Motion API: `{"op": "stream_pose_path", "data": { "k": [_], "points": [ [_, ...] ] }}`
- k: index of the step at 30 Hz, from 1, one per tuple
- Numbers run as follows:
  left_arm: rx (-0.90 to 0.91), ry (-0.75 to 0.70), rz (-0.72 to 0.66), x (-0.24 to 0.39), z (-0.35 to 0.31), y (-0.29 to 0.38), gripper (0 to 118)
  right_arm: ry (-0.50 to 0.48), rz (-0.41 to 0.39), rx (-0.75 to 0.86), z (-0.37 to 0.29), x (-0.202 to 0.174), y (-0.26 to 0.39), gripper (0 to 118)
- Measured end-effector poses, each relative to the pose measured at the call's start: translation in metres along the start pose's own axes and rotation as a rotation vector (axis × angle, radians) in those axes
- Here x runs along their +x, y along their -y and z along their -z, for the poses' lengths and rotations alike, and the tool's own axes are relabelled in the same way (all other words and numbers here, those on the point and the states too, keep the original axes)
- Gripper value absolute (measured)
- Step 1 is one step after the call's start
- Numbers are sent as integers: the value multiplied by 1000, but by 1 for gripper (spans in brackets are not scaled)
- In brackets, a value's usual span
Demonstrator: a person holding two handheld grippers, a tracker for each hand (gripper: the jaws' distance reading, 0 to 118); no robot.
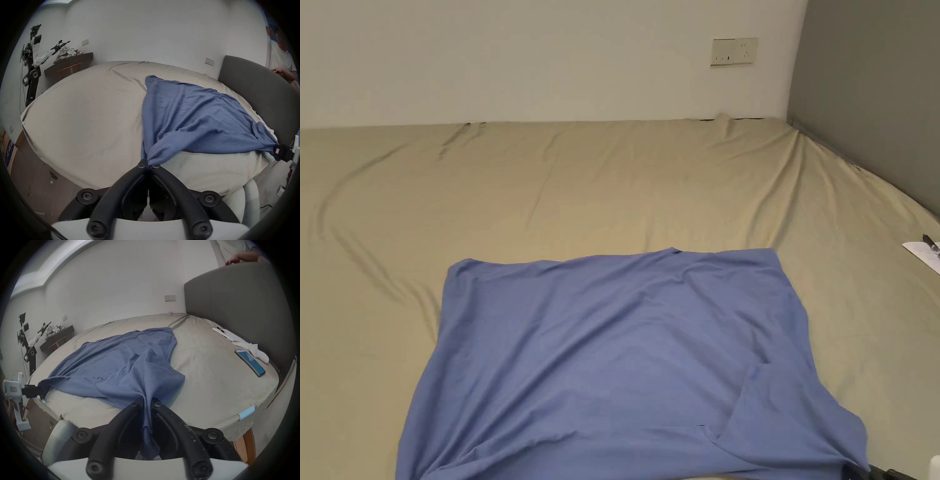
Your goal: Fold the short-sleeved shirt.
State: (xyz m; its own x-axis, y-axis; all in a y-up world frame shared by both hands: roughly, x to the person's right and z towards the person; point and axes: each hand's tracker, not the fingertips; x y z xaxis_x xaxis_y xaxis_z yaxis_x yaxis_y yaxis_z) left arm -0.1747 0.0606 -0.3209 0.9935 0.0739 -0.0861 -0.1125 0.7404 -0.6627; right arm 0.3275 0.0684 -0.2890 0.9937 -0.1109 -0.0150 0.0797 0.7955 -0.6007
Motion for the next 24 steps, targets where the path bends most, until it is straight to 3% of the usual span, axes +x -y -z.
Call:
{"op": "stream_pose_path", "data": {
  "k": [5, 16, 18, 21, 24],
  "points": [
    [1, -19, 28, -4, -13, 5, 0, -20, -9, 3, -17, -3, 6, 12],
    [52, 19, -107, -30, -35, -12, 0, 15, 122, 45, -53, 29, 7, 12],
    [42, -9, -43, -24, -34, -17, 0, -1, 104, 39, -53, 25, -1, 11],
    [42, -11, -7, -11, -31, -28, 0, 8, 4, 50, -46, 14, -22, 11],
    [39, -5, 2, -5, -20, -49, 0, -16, -9, 48, -29, 11, -50, 11]
  ]
}}
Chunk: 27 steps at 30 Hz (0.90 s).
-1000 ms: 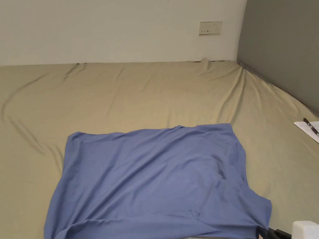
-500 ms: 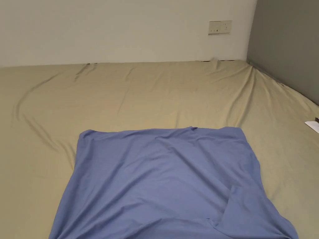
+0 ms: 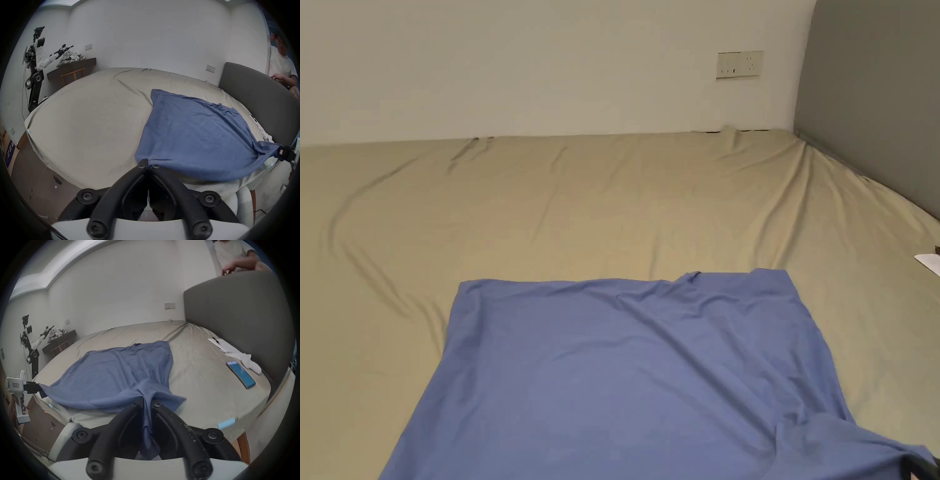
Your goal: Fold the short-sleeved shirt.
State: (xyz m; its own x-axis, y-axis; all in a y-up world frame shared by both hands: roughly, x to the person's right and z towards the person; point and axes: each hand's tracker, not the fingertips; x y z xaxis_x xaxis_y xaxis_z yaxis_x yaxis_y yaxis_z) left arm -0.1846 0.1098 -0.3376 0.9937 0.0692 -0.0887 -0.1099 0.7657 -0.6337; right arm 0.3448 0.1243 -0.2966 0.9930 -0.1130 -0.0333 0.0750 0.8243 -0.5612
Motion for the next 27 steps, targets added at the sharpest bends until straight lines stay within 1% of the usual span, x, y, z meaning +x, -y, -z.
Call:
{"op": "stream_pose_path", "data": {
  "k": [4, 7, 8, 12, 15, 19, 23, 24, 25, 26, 27],
  "points": [
    [37, -3, 13, 7, 21, -34, 0, -20, -4, 4, 33, 2, -42, 11],
    [30, -21, -8, 11, 53, -59, 0, -5, -24, -15, 68, 7, -65, 11],
    [10, -32, -7, 11, 64, -65, 0, 3, -17, -34, 79, 9, -68, 11],
    [-6, -33, 9, 21, 100, -84, 0, 9, 23, -78, 115, 21, -69, 11],
    [-29, -35, 25, 30, 127, -98, 0, 43, 6, -126, 139, 27, -65, 11],
    [-79, -62, 106, 40, 157, -98, 0, 41, 21, -171, 164, 34, -65, 11],
    [-87, -74, 80, 38, 176, -94, 0, 47, 16, -184, 181, 35, -65, 11],
    [-89, -74, 73, 36, 179, -92, 2, 50, 9, -190, 184, 35, -65, 11],
    [-89, -79, 74, 36, 182, -90, 12, 56, -3, -205, 188, 34, -65, 15],
    [-85, -90, 84, 36, 184, -89, 33, 64, -18, -214, 190, 33, -65, 27],
    [-77, -115, 114, 36, 187, -86, 80, 84, -35, -215, 192, 32, -65, 64]
  ]
}}
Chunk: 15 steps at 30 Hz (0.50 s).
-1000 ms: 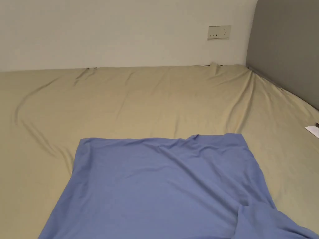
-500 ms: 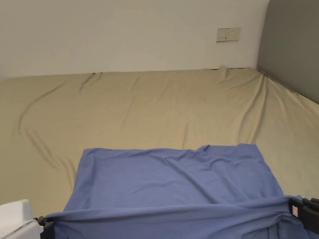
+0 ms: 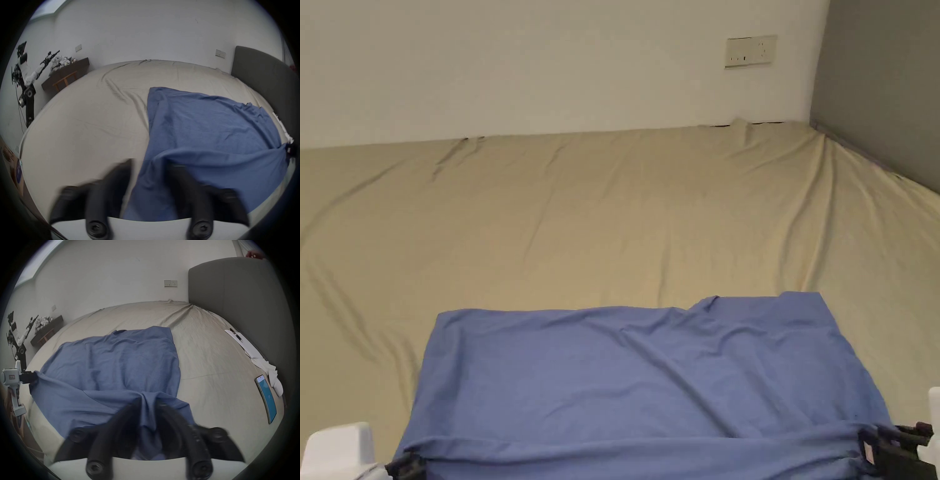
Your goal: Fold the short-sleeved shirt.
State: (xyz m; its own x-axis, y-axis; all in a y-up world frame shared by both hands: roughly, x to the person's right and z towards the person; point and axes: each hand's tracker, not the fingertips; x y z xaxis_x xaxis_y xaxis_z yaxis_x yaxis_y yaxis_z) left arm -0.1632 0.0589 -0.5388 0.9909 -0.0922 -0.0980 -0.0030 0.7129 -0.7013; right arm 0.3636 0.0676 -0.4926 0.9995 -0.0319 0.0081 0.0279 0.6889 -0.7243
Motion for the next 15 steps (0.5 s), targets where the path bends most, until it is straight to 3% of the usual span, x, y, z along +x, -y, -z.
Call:
{"op": "stream_pose_path", "data": {
  "k": [1, 2, 3, 8, 12, 15],
  "points": [
    [-10, -15, 19, -1, 4, 3, 108, 37, -21, 5, 1, -1, 0, 91],
    [-19, -25, 28, -2, 5, 4, 118, 60, -33, 8, 2, -2, 1, 110],
    [-12, -16, 28, -2, 3, 6, 116, 73, -27, 16, 1, -2, 2, 116],
    [23, 0, 75, 3, -15, 7, 115, 35, 19, 102, -21, -4, 5, 114],
    [109, 10, 81, 1, -43, 8, 114, 98, -80, 259, -58, -25, 6, 114],
    [170, 36, 84, 5, -77, 10, 113, 57, -80, 332, -87, -41, 9, 114]
  ]
}}
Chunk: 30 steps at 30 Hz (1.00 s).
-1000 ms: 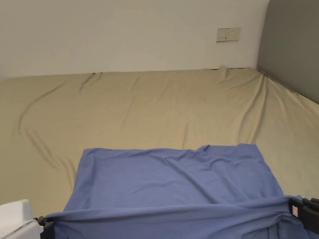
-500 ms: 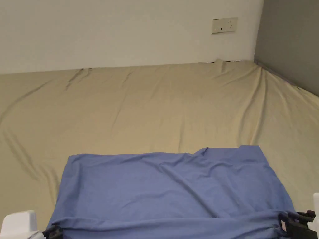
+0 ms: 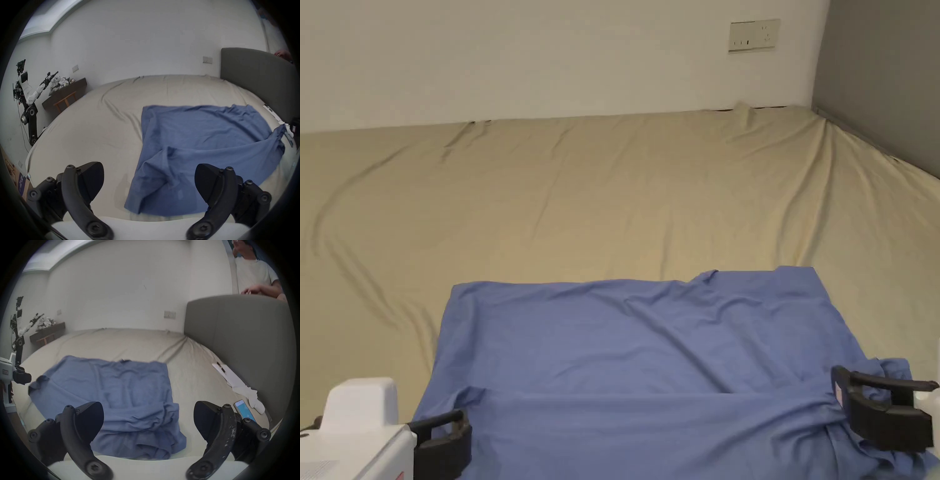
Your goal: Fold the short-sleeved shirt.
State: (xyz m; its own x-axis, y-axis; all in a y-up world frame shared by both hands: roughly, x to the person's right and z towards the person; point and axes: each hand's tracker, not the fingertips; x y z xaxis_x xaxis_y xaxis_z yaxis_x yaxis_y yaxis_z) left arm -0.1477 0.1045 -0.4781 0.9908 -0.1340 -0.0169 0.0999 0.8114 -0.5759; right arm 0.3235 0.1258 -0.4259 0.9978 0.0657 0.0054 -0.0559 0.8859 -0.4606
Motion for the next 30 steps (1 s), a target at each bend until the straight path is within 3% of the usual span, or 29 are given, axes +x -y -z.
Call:
{"op": "stream_pose_path", "data": {
  "k": [2, 4, 5, 6, 7, 8, 12, 15, 19, 25, 26, 27, 28, 29, 30],
  "points": [
    [42, 19, -13, 2, -22, -1, 104, -22, -7, 27, -19, -11, -1, 114],
    [38, 11, -2, 5, -39, 0, 59, -31, 6, 80, -38, -21, 5, 103],
    [41, -16, 9, 6, -44, 2, 26, -55, 1, 74, -45, -24, 6, 86],
    [58, -31, 19, 13, -57, 6, 2, -54, 3, 77, -52, -28, 9, 53],
    [76, -34, 18, 14, -67, 10, 2, -49, 0, 75, -57, -33, 12, 23],
    [77, -24, 21, 14, -75, 14, 0, -39, -4, 84, -62, -38, 16, 3],
    [119, 50, -96, 11, -107, 37, 0, -6, -26, 167, -94, -55, 34, 2],
    [119, -6, -47, 19, -128, 61, 0, 0, -32, 251, -123, -67, 50, 2],
    [88, 15, -71, 17, -135, 82, 0, -9, -53, 234, -137, -77, 62, 2],
    [64, -12, -102, 6, -117, 85, 0, -54, 1, 194, -133, -77, 67, 2],
    [61, -3, -102, 5, -114, 81, 11, -64, 12, 188, -132, -77, 67, 2],
    [71, 21, -120, 3, -109, 79, 39, -74, 17, 183, -130, -76, 67, 2],
    [81, 57, -132, -1, -102, 77, 53, -79, 18, 177, -128, -76, 68, 2],
    [53, 97, -144, -4, -90, 74, 53, -79, 23, 170, -126, -76, 68, 2],
    [-5, 111, -131, -6, -76, 71, 93, -81, 29, 165, -125, -75, 68, 2]
  ]
}}
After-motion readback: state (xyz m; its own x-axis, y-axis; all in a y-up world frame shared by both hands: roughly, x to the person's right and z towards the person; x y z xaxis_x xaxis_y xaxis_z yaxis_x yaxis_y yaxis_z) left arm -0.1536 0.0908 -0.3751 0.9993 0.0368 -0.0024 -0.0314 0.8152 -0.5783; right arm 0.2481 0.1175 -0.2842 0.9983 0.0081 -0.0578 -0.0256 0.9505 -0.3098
